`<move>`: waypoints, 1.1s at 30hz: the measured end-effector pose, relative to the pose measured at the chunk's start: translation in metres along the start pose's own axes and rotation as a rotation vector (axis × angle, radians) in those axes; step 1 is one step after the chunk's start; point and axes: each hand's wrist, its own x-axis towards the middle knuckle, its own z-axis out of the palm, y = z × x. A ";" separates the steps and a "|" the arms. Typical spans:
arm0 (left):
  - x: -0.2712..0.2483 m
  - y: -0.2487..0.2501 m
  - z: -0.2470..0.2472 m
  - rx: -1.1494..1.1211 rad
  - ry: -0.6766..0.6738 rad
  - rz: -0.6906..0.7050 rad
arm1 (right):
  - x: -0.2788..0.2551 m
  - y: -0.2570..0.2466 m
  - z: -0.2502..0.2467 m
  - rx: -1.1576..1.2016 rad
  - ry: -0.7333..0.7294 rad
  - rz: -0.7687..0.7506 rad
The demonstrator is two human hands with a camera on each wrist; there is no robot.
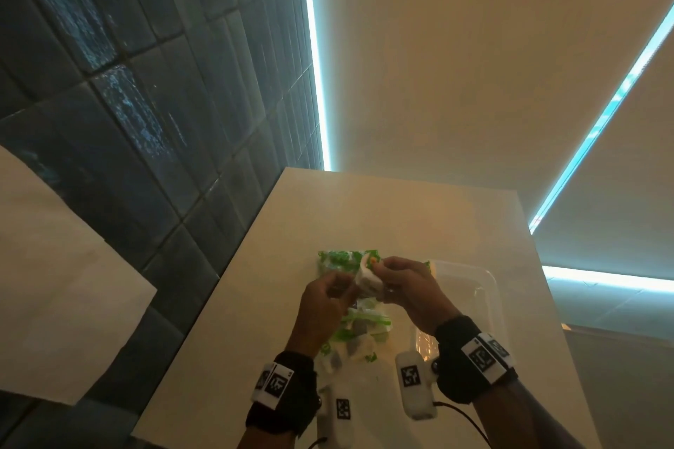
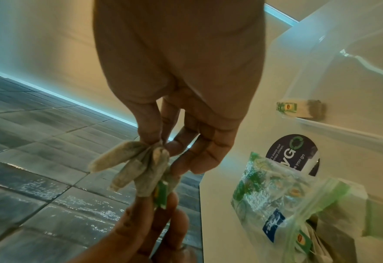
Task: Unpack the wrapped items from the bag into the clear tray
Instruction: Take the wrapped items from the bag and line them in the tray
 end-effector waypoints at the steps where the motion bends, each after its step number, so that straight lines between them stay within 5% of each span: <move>1: 0.000 0.000 0.000 0.006 0.010 -0.002 | 0.001 0.000 -0.001 -0.013 0.011 0.002; 11: -0.001 0.001 0.009 -0.169 0.141 -0.112 | 0.001 0.000 0.000 -0.141 0.063 -0.032; 19: -0.005 -0.007 0.010 -0.288 -0.008 -0.291 | -0.002 0.017 0.005 -0.445 0.166 -0.175; 28: -0.008 -0.008 0.023 -0.311 0.049 -0.259 | -0.017 0.025 -0.007 -0.095 0.011 0.057; 33: 0.000 -0.018 0.035 -0.218 0.051 -0.305 | -0.016 0.034 -0.019 -0.057 0.089 0.040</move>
